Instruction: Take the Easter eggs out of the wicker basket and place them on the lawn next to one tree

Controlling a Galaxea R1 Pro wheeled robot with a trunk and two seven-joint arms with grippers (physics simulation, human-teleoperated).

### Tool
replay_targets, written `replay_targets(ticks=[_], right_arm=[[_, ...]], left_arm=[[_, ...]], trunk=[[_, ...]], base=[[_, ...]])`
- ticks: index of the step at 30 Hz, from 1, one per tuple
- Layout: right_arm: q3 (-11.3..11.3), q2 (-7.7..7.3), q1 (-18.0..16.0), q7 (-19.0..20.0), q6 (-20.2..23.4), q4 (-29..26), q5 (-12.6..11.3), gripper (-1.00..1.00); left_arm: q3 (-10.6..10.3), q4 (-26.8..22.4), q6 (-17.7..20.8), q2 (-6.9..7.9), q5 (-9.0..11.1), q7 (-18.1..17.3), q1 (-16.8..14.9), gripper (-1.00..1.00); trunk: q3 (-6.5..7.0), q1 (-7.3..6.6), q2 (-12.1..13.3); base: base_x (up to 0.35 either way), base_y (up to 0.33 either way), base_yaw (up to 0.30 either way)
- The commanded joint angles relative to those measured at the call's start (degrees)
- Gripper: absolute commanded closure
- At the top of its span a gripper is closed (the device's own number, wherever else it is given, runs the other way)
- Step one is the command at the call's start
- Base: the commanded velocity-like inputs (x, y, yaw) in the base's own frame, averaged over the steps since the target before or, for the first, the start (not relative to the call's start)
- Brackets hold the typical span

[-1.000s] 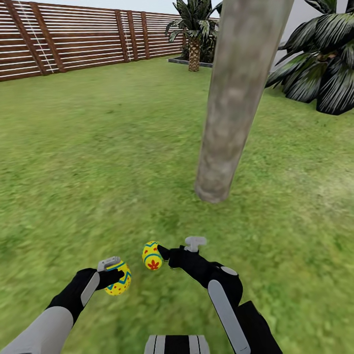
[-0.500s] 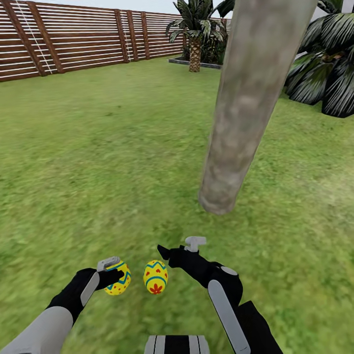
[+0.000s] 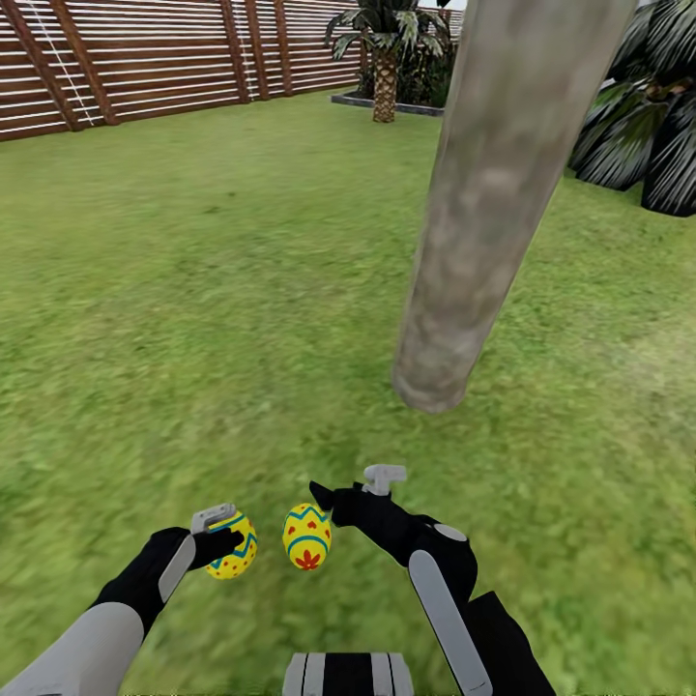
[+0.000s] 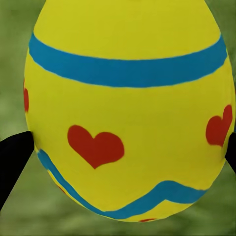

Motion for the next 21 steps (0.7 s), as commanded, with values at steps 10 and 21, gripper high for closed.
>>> replay_targets(ticks=[10,21], right_arm=[[0.0,0.01,0.0,-0.2,0.2,-0.1,-0.3,-1.0],[0.1,0.01,0.0,-0.2,0.2,-0.1,-0.3,-1.0]], left_arm=[[-0.3,-0.1,-5.1,-0.21,-0.2,0.1,0.1,1.0],[-0.4,-0.1,-7.1,-0.32,-0.3,0.3,0.1,1.0]], trunk=[[-2.26,0.24,-0.2],[-4.7,0.53,-0.3]], base=[[0.0,0.0,0.0],[0.0,0.0,0.0]])
